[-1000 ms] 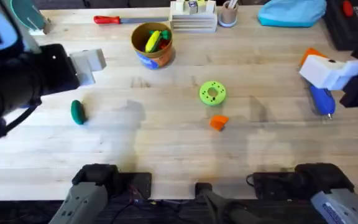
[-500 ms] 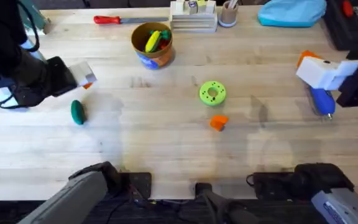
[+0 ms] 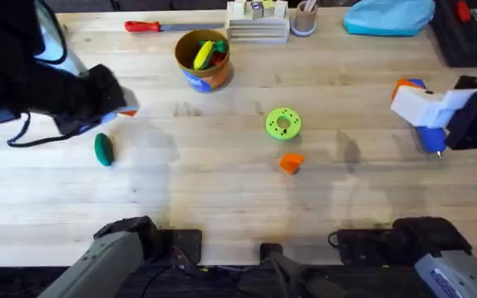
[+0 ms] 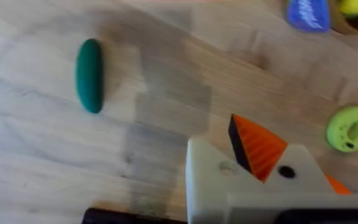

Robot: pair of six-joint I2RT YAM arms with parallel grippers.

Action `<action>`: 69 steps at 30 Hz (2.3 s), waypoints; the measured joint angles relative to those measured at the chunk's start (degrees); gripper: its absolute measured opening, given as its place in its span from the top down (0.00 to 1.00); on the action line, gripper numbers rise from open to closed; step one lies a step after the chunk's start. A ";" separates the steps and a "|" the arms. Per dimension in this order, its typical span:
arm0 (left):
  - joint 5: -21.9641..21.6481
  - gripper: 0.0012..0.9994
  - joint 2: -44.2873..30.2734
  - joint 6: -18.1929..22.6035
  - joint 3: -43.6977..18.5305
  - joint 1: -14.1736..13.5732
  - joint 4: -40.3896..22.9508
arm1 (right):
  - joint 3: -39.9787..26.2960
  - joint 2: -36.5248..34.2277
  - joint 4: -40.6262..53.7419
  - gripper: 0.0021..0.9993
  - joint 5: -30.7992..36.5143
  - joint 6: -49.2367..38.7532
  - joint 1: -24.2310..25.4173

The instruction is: Pick up the gripper from the table and insert it into the empty holder that is missing its gripper. Then pick up a screw, insert it into the mounting hole, and use the screwdriver to tighten it. Finally, clean up the table by picking up the vegetable and placing it into the bucket.

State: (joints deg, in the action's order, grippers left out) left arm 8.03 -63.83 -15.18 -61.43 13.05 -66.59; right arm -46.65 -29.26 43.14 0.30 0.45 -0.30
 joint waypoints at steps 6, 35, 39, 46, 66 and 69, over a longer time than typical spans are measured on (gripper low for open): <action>5.30 0.65 9.52 -0.61 0.00 -18.43 6.63 | 0.00 0.00 4.43 0.05 -0.01 0.00 -0.01; 5.51 0.01 13.76 9.96 6.18 -40.69 42.00 | -0.02 0.00 23.81 0.05 -0.17 0.00 -0.02; 5.47 0.01 18.86 14.52 19.70 -41.21 55.82 | -0.02 0.00 23.79 0.05 -0.17 0.00 0.00; 5.95 0.01 35.95 16.73 45.96 -42.36 78.95 | -0.02 0.00 23.79 0.05 -0.17 0.00 0.00; 9.38 0.01 63.15 9.77 61.11 -42.70 63.35 | -0.02 0.00 23.79 0.05 -0.17 0.00 0.00; 9.38 0.01 63.14 9.74 61.11 -42.70 63.35 | -0.02 0.02 23.79 0.05 -0.17 0.00 0.00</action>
State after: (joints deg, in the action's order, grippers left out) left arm 17.41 -0.69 -5.44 -0.32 -29.65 -3.25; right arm -46.68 -29.23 66.94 0.12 0.45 -0.30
